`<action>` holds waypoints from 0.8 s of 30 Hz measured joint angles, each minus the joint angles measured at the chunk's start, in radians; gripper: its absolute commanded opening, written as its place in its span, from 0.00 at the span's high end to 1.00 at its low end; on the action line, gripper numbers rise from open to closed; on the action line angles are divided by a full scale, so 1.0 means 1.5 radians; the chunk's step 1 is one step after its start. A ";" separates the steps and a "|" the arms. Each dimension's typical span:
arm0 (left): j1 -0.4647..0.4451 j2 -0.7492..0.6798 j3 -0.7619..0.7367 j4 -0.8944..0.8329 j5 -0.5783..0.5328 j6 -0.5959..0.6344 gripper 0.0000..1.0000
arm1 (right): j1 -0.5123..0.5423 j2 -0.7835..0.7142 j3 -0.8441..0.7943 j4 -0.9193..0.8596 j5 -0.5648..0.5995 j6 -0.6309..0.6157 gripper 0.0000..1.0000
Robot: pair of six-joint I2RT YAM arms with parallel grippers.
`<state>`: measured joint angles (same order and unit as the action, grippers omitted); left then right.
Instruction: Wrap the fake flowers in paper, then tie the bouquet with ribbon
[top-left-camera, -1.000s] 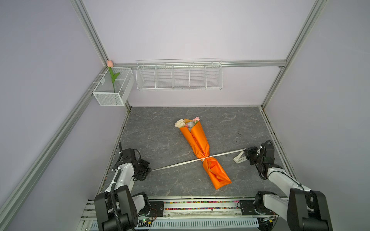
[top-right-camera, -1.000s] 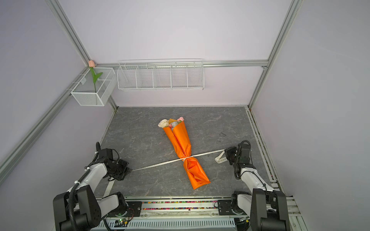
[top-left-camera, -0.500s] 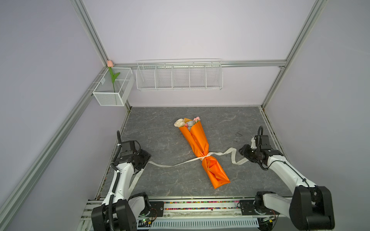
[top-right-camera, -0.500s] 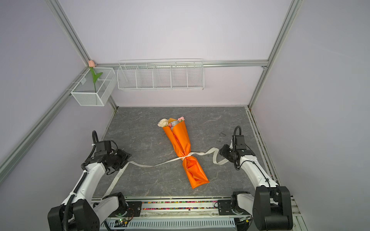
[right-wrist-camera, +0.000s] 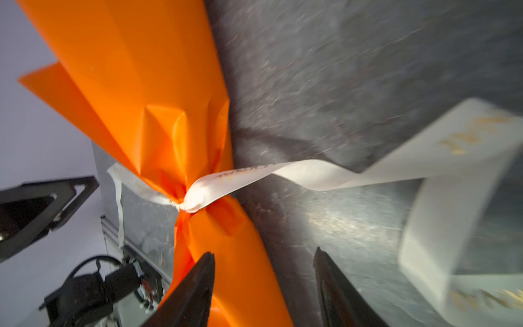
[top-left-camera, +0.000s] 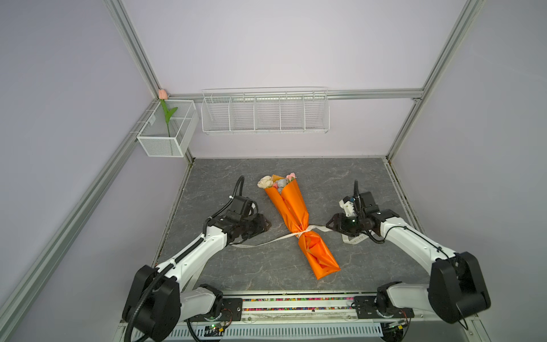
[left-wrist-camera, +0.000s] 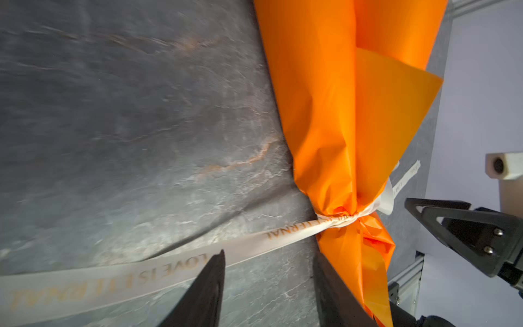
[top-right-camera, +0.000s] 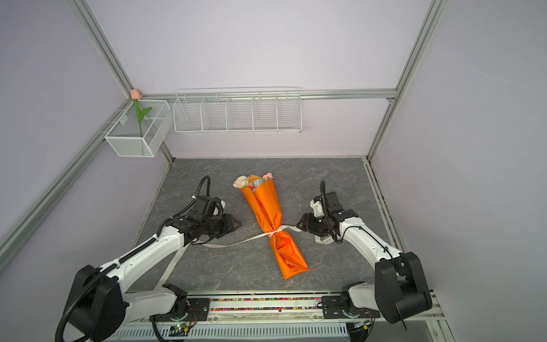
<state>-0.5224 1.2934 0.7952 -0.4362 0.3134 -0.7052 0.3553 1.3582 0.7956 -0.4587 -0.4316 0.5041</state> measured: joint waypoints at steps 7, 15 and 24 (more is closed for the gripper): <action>-0.008 0.025 -0.002 0.021 0.003 -0.004 0.48 | 0.145 0.033 -0.027 0.076 -0.014 0.053 0.47; -0.008 0.014 -0.018 0.029 -0.008 -0.036 0.42 | 0.230 0.057 0.001 0.114 0.030 0.113 0.38; -0.005 -0.104 -0.110 0.046 -0.055 -0.139 0.32 | 0.013 -0.039 -0.050 0.059 0.154 0.208 0.35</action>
<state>-0.5304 1.1381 0.6296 -0.3668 0.2314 -0.9134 0.3756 1.2995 0.7208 -0.3706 -0.2001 0.8165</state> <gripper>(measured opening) 0.680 0.652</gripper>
